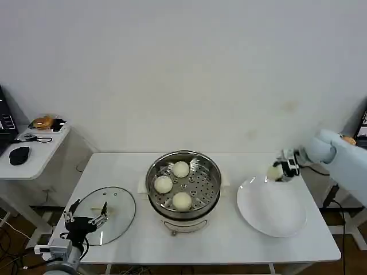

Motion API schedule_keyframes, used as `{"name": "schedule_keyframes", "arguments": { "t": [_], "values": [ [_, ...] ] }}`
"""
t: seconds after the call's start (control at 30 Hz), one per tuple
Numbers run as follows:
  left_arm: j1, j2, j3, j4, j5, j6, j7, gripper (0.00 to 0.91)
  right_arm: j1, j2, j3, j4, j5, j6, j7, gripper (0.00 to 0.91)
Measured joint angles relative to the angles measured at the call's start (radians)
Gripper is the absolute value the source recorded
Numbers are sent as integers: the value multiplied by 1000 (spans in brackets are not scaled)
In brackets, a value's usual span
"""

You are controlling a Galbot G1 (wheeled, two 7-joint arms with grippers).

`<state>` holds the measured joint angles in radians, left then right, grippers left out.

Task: Take steamed baozi put them in steamer then cover it.

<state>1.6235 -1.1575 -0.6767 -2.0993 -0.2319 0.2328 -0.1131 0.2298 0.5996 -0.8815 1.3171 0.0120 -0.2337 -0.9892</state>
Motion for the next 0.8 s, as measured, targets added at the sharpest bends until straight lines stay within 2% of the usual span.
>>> {"name": "schedule_keyframes", "arguments": {
  "t": [0.2, 0.37, 0.67, 0.8],
  "values": [
    [-1, -1, -1, -2, 0, 0, -1, 907, 170, 53, -133, 91, 129, -66, 46, 665],
    [-5, -4, -6, -2, 0, 0, -2, 907, 255, 127, -218, 139, 258, -139, 107, 665],
    [-11, -5, -26, 2, -4, 1, -2, 907, 308, 274, -298, 170, 475, -276, 221, 665],
    [-13, -8, -32, 6, -5, 1, -2, 907, 305, 320, -316, 172, 542, -332, 258, 665]
  ]
}}
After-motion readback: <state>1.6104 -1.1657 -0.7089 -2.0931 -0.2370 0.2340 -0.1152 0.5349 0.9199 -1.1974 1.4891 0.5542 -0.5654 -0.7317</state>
